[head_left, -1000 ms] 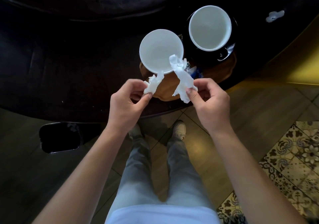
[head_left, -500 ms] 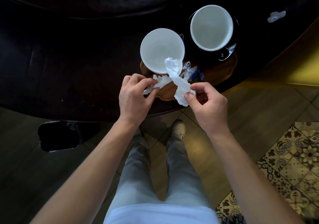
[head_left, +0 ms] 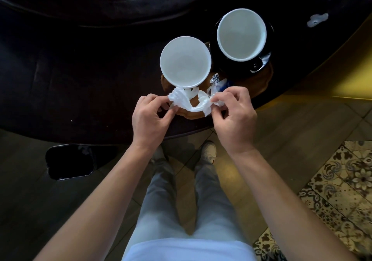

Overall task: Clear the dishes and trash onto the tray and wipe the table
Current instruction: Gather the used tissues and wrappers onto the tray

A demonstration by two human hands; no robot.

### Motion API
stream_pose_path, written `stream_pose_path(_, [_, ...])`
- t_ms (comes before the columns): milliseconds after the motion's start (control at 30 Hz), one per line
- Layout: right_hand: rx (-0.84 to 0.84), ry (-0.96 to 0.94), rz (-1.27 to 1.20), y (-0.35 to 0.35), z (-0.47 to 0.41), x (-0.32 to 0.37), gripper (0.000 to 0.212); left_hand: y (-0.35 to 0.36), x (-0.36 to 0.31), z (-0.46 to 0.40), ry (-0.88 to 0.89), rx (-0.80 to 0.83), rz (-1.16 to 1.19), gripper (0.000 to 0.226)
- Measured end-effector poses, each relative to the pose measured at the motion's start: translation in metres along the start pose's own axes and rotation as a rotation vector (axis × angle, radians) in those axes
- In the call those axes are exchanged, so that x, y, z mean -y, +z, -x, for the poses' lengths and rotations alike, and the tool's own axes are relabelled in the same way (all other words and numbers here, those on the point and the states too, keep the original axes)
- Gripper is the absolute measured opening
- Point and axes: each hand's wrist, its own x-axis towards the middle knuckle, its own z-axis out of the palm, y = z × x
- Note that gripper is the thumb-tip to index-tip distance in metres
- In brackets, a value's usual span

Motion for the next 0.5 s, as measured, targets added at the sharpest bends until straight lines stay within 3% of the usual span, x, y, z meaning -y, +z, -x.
stream_pose_path(100, [-0.015, -0.001, 0.027, -0.003, 0.0, -0.007, 0.01, 0.002, -0.005, -0.004, -0.007, -0.018, 0.022, 0.022])
stream_pose_path(267, [0.095, 0.037, 0.083, -0.003, 0.007, -0.015, 0.028, 0.003, -0.008, -0.006, -0.019, -0.008, 0.015, 0.023])
stream_pose_path(500, [0.065, 0.087, -0.003, -0.01, 0.009, -0.012, 0.041, -0.026, -0.001, -0.004, 0.029, 0.061, 0.06, 0.039])
